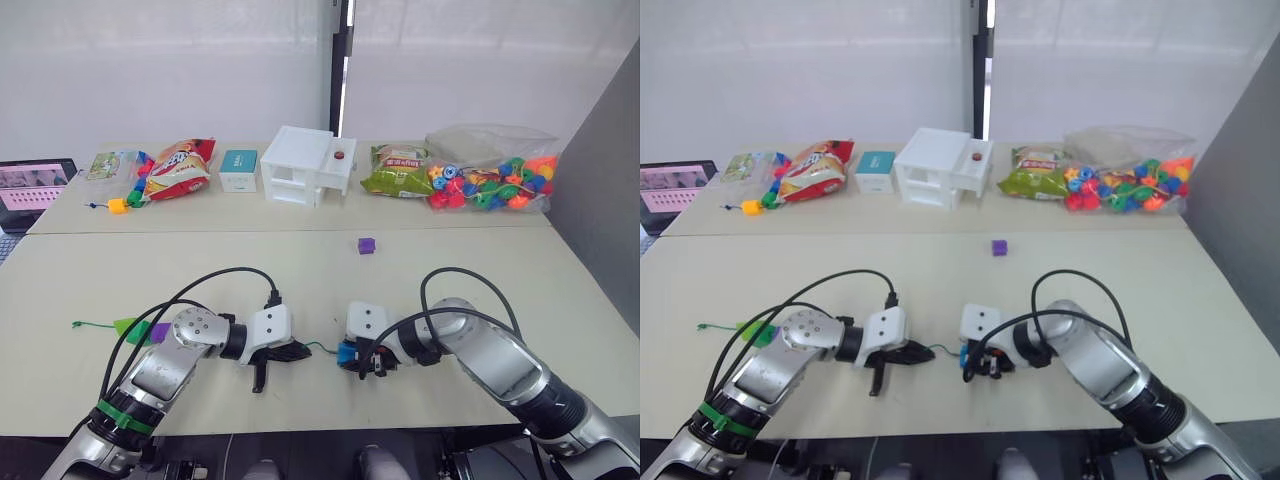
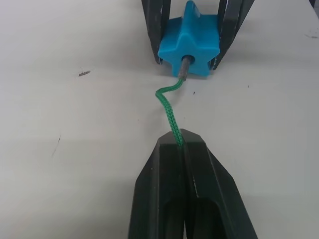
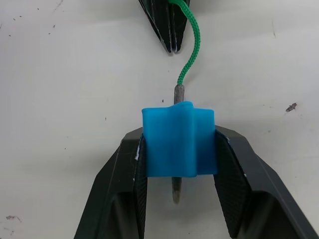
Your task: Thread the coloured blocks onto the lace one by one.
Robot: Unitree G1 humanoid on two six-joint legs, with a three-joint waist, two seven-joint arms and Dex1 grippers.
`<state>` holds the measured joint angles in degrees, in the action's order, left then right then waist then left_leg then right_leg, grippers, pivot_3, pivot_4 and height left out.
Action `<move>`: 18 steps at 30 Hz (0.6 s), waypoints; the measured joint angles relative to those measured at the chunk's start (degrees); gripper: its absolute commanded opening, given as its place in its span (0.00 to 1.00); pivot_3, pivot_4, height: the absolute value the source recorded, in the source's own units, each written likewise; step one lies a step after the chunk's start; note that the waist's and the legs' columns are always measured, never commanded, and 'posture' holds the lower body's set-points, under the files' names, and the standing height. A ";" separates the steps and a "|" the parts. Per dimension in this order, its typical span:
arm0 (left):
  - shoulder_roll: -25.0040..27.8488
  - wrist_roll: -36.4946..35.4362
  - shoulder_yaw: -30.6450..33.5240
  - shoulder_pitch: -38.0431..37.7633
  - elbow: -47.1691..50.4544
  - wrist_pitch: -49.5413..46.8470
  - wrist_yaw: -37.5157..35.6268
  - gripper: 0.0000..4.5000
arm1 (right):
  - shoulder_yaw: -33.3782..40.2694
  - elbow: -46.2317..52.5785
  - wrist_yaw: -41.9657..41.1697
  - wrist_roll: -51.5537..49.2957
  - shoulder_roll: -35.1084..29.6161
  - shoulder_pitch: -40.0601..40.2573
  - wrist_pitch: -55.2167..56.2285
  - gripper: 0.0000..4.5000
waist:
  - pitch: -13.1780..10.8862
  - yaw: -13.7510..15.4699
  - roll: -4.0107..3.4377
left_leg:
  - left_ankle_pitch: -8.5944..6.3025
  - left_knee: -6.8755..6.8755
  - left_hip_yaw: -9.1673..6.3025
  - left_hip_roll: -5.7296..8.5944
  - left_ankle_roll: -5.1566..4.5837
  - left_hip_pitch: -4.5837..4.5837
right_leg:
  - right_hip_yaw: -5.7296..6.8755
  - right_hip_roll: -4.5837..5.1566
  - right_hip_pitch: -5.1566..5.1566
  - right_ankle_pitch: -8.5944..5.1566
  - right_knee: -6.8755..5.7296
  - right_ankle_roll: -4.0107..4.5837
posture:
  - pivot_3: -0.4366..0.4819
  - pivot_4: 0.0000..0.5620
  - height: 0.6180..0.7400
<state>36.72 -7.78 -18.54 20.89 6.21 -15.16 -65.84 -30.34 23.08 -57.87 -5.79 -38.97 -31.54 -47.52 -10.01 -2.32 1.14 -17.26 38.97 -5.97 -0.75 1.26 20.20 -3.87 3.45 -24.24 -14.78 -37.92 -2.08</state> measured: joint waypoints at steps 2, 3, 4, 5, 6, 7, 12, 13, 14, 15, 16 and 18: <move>-0.29 0.78 -0.99 1.08 -0.18 0.15 -0.41 0.00 | 0.00 -0.02 0.07 0.01 0.04 0.00 0.00 0.29 | 0.00 0.03 0.00 | 0.00 0.00 0.00 0.00 0.00 0.00 | 0.00 0.00 0.00 0.00 0.00 0.00 | 0.48 0.27 1.00; -0.35 0.97 -1.39 1.47 -0.24 0.15 -0.63 0.00 | -0.01 -0.02 0.11 0.00 0.11 0.00 0.00 0.29 | 0.00 0.00 0.00 | 0.00 0.00 0.00 0.00 0.00 0.00 | 0.00 0.00 0.00 0.00 0.00 0.00 | 0.48 0.27 1.00; -0.41 1.11 -1.71 1.81 -0.30 0.15 -0.80 0.00 | -0.01 -0.04 0.14 0.00 0.21 0.00 0.00 0.29 | 0.00 -0.01 0.00 | 0.00 0.00 0.00 0.00 0.00 0.00 | 0.00 0.00 0.00 0.00 -0.01 0.00 | 0.48 0.27 1.00; -0.41 1.22 -2.05 2.17 -0.35 0.15 -1.09 0.00 | -0.02 -0.09 0.21 0.00 0.33 0.00 0.00 0.29 | 0.00 -0.03 0.00 | 0.00 0.00 0.00 0.00 0.00 0.00 | 0.00 0.00 0.00 0.00 -0.01 0.00 | 0.48 0.27 1.00; -0.41 1.30 -2.42 2.52 -0.39 0.14 -1.31 0.00 | -0.03 -0.10 0.27 0.00 0.38 0.00 0.00 0.29 | 0.00 -0.04 0.00 | 0.00 0.00 0.00 0.00 0.00 0.00 | 0.00 0.00 -0.01 0.00 -0.02 0.00 | 0.48 0.27 1.00; -0.41 1.40 -2.78 2.80 -0.40 0.15 -1.53 0.00 | -0.05 -0.11 0.35 0.00 0.46 -0.01 0.00 0.29 | 0.00 -0.05 0.00 | 0.00 0.00 0.00 0.00 0.00 0.00 | 0.00 -0.01 -0.01 0.00 -0.02 0.00 | 0.48 0.27 1.00; -0.53 1.69 -3.03 3.17 -0.41 0.02 -1.96 0.00 | -0.09 -0.26 0.54 0.05 0.85 -0.04 0.00 0.29 | 0.00 -0.15 0.00 | 0.00 -0.01 0.00 -0.01 0.00 -0.01 | 0.00 -0.02 -0.01 0.00 -0.02 0.00 | 0.48 0.27 1.00; -0.61 1.69 -3.05 3.17 -0.41 -0.01 -1.96 0.00 | -0.09 -0.31 0.57 0.08 0.94 -0.04 0.00 0.29 | 0.00 -0.14 0.00 | 0.00 0.00 0.00 -0.01 0.00 0.00 | 0.00 -0.02 -0.01 0.00 -0.02 0.00 | 0.48 0.27 1.00; -0.69 1.70 -3.07 3.17 -0.41 -0.05 -1.96 0.00 | -0.09 -0.36 0.61 0.10 1.05 -0.05 0.00 0.29 | 0.00 -0.14 0.00 | 0.00 0.00 0.00 -0.01 0.00 0.00 | 0.00 -0.01 -0.01 0.00 -0.02 0.00 | 0.48 0.27 1.00; -0.75 1.70 -3.11 3.17 -0.41 -0.07 -1.96 0.00 | -0.09 -0.40 0.63 0.10 1.14 -0.06 0.00 0.29 | 0.00 -0.14 0.00 | 0.00 0.00 0.00 -0.01 0.00 0.00 | 0.00 -0.02 -0.01 0.00 -0.02 0.00 | 0.48 0.27 1.00; -0.77 1.70 -3.14 3.17 -0.39 -0.10 -1.96 0.00 | -0.09 -0.44 0.66 0.11 1.23 -0.07 0.00 0.29 | 0.00 -0.14 0.00 | 0.00 -0.01 0.00 -0.01 0.00 0.00 | 0.00 -0.02 -0.01 0.00 -0.02 0.00 | 0.48 0.27 1.00; -0.67 1.67 -3.11 3.16 -0.28 -0.27 -1.96 0.00 | -0.09 -0.52 0.71 0.13 1.39 -0.07 0.00 0.29 | 0.00 -0.16 0.00 | 0.00 -0.01 0.00 -0.01 0.00 -0.01 | 0.00 -0.02 -0.01 0.00 -0.02 0.00 | 0.48 0.27 1.00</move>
<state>36.05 -6.11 -21.65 24.05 5.93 -15.43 -67.80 -30.43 22.56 -57.16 -5.67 -37.58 -31.61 -47.52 -10.01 -2.48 1.14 -17.26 38.97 -5.97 -0.76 1.26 20.20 -3.87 3.44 -24.25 -14.78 -37.95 -2.08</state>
